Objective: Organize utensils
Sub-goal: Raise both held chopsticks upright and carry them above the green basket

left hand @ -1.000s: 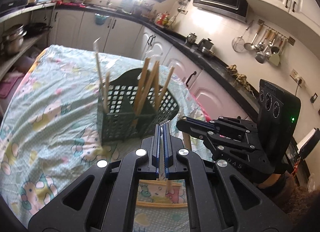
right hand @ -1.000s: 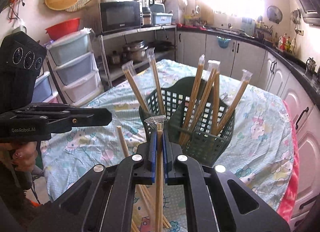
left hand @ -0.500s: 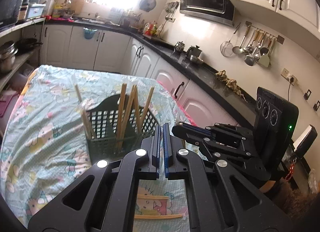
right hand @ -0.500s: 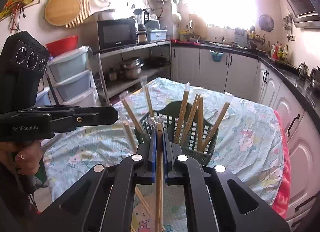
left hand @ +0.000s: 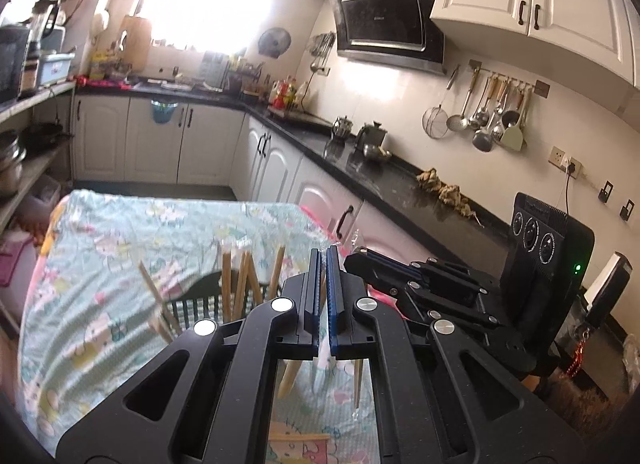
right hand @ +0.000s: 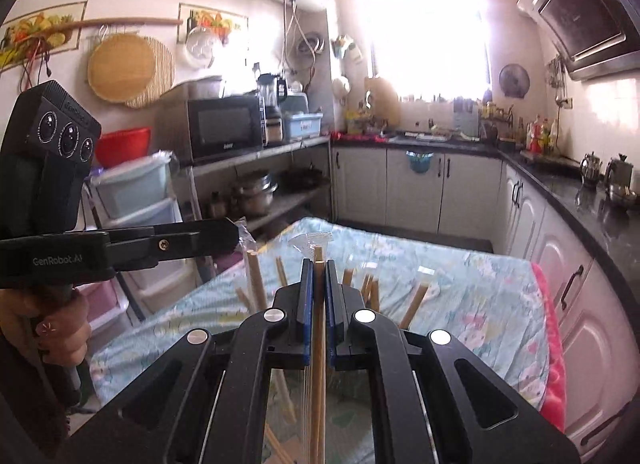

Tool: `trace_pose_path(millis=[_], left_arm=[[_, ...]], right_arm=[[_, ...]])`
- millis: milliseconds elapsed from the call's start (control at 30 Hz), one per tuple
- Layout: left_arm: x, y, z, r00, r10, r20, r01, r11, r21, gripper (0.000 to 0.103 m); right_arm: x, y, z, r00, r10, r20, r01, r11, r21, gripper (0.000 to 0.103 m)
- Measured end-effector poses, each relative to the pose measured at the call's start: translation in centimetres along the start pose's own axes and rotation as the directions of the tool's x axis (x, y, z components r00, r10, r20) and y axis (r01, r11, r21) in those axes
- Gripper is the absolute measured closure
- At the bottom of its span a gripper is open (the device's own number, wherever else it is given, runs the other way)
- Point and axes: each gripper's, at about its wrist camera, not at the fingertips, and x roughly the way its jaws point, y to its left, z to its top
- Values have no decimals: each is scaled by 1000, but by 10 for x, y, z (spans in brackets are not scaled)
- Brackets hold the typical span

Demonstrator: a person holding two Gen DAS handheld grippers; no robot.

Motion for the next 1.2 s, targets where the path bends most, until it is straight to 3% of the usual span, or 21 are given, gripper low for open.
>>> trace_pose_path(millis=[367, 833, 1200], left_arm=[[-12, 7, 39, 997, 38, 70, -39, 999, 19, 102], [-22, 39, 64, 986, 124, 114, -124, 992, -7, 102], [-2, 58, 58, 982, 151, 112, -151, 988, -11, 102]], right_arm=[[-1, -8, 36, 993, -27, 113, 29, 999, -16, 97], [6, -22, 81, 962, -70, 265, 73, 997, 0, 97], [26, -34, 71, 945, -58, 323, 54, 998, 20, 97]])
